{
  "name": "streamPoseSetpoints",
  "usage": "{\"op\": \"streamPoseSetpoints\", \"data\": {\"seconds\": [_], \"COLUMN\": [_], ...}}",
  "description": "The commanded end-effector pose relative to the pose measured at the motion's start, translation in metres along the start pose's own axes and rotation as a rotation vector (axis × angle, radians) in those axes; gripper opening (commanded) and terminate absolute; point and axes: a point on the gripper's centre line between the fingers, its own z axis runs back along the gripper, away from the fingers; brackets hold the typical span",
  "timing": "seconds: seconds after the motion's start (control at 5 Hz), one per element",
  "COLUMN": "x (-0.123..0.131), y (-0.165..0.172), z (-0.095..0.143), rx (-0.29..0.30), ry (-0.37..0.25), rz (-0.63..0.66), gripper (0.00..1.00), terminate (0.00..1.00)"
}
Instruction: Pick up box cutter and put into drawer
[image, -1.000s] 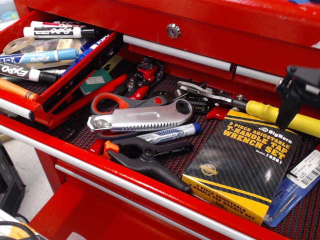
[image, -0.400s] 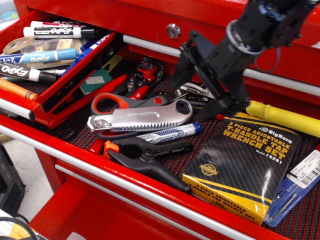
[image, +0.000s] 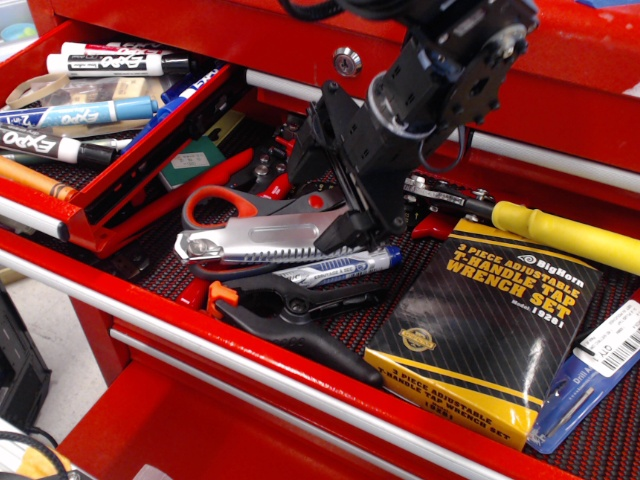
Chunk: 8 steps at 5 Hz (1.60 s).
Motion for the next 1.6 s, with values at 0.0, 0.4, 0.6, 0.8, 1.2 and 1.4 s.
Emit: {"op": "streamPoseSetpoints", "data": {"seconds": [0.0,0.4,0.6,0.8,1.2,1.4], "x": [-0.003,-0.003,-0.002,-0.002,0.001,0.0], "y": [0.01,0.008,0.004,0.002,-0.011,-0.011], "z": [-0.009,-0.024,-0.038,-0.043,-0.05,-0.037], "rx": [-0.034,-0.066,-0.07,-0.078,-0.087,-0.063], "ry": [-0.104,-0.125,-0.147,-0.153,-0.154,-0.126], "rz": [-0.028,-0.052,-0.045,-0.039,0.02,0.019], "gripper": [1.0,1.0,1.0,1.0,1.0,0.0], "terminate": [0.0,0.0,0.0,0.0,0.0,0.0]}}
